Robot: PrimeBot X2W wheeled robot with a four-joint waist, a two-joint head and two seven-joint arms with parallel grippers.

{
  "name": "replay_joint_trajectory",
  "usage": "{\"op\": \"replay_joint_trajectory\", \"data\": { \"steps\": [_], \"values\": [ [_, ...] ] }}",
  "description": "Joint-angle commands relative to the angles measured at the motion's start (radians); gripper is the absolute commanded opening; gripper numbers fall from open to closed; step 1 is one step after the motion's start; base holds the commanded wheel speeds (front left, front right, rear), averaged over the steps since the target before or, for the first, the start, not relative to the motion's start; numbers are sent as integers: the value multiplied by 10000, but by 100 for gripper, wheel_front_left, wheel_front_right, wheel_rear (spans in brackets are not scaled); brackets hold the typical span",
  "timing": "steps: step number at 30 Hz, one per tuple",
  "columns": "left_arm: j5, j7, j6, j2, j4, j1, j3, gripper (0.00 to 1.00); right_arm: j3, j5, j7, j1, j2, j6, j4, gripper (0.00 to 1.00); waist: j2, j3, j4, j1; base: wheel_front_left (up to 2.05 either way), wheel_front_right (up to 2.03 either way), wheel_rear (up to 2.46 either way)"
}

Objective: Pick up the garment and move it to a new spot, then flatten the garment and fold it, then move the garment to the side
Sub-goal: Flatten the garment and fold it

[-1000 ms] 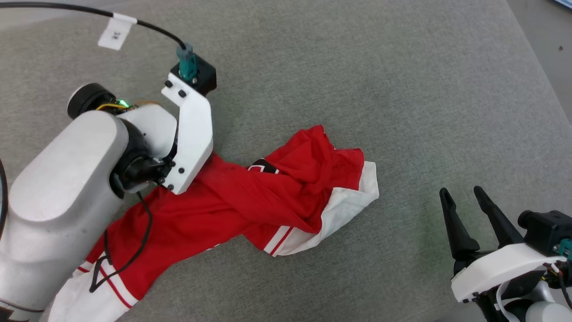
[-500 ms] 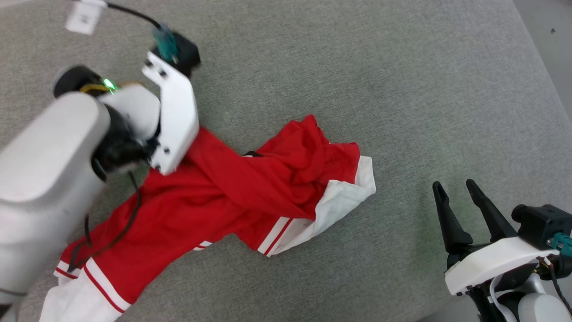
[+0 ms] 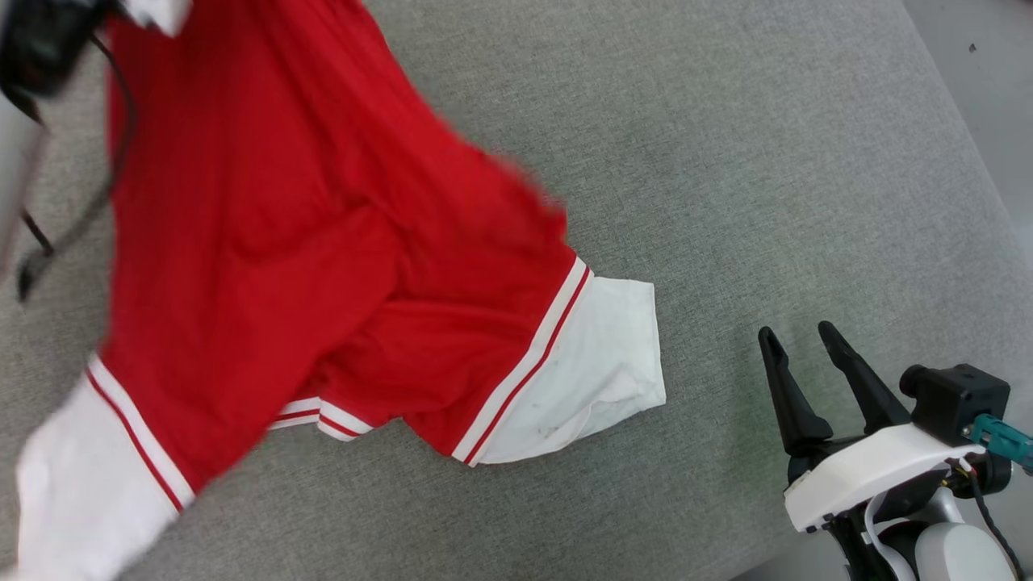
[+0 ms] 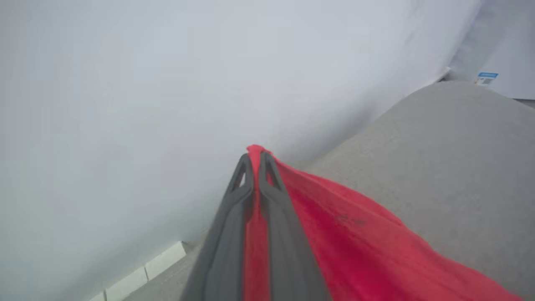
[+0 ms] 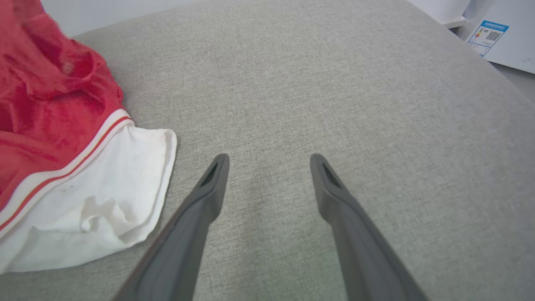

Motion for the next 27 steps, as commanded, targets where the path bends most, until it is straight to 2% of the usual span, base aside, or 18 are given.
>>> {"op": "replay_joint_trajectory", "data": {
  "steps": [1,3,6,7,8,14,22,27],
  "values": [
    [381,-613,342,97,265,-425,152,0,52,-11,-50,-118,35,-4,34,100,-1,61,-36,-1,0,0,0],
    [837,-1239,791,122,765,-684,165,0,128,11,-68,-152,37,-4,48,100,-1,121,-42,-1,0,0,0],
    [935,-1488,798,-35,1425,-676,75,0,183,47,-104,-166,34,-4,81,100,-1,157,-23,-1,0,0,0],
    [999,-1564,788,-29,1618,-678,34,35,185,50,-91,-173,34,-4,84,100,-1,175,-5,-1,0,0,0],
    [1011,-1584,745,-15,1831,-620,-13,100,184,31,-85,-180,35,-4,78,100,-1,204,36,-1,0,0,0],
    [1041,-2249,346,-303,2627,-349,-287,100,85,-128,-55,-313,31,-4,-55,100,-1,218,430,-1,0,0,0],
    [1131,-4284,-177,-736,2669,37,-462,100,-407,-589,295,-220,28,-4,-442,100,-1,-681,1408,-1,0,0,0],
    [1686,-5774,256,-709,2264,513,-737,100,-771,-788,673,51,-92,-4,-756,100,-1,-1469,2265,-1,0,0,0]
  ]
}}
